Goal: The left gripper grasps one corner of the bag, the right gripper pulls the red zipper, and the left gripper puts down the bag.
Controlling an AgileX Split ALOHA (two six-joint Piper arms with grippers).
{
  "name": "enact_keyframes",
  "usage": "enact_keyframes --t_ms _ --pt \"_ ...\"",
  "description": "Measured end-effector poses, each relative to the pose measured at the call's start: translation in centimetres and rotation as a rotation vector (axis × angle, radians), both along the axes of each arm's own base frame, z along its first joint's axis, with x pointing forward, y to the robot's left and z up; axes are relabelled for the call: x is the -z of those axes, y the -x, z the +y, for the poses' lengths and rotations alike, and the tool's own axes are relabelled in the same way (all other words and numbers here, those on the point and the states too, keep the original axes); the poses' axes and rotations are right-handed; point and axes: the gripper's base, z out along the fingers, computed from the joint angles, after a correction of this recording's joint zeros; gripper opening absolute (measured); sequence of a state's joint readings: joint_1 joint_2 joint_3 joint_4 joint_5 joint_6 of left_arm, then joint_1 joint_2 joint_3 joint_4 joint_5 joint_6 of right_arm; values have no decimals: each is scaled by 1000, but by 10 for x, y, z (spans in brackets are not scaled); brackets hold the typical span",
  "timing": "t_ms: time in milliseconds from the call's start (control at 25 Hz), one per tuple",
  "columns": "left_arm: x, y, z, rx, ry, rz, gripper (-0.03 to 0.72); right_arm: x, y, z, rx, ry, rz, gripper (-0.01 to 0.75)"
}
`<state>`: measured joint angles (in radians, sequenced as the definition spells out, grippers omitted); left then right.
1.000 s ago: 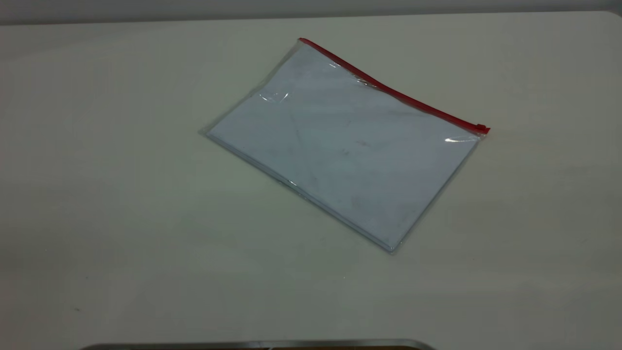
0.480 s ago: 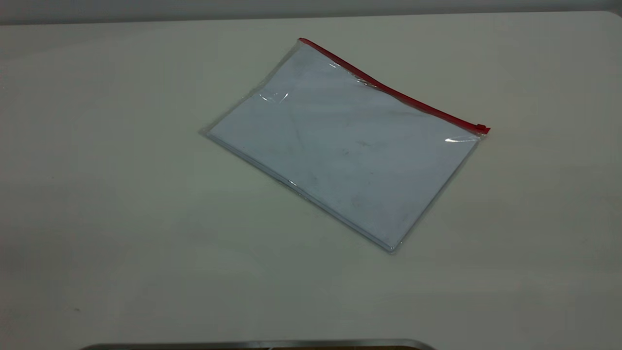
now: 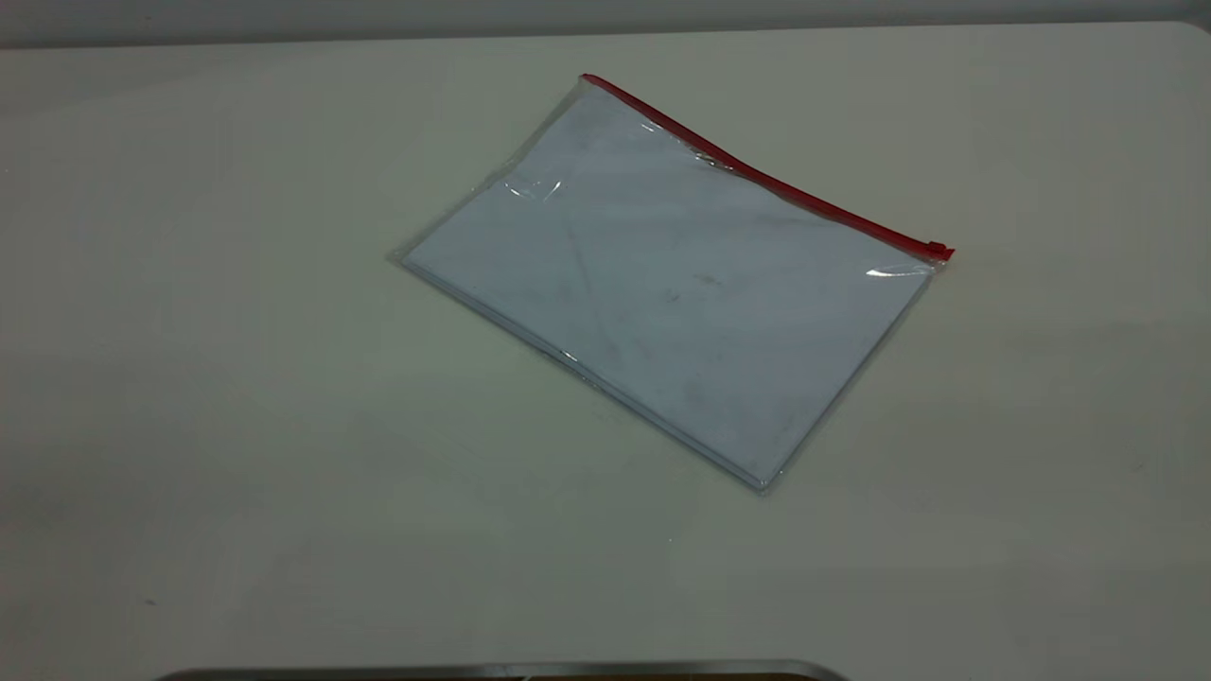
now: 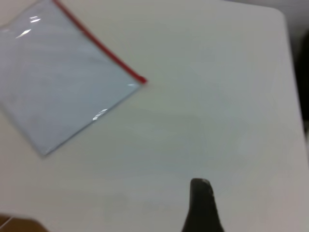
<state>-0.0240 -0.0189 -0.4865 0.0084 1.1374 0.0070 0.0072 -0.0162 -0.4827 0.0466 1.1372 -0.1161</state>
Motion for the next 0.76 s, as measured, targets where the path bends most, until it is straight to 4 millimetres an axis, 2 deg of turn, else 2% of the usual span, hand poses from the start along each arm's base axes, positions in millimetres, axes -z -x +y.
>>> enact_keyframes --t_ms 760 --pt "0 0 0 0 0 0 586 0 0 -3 45 -12 -1 585"
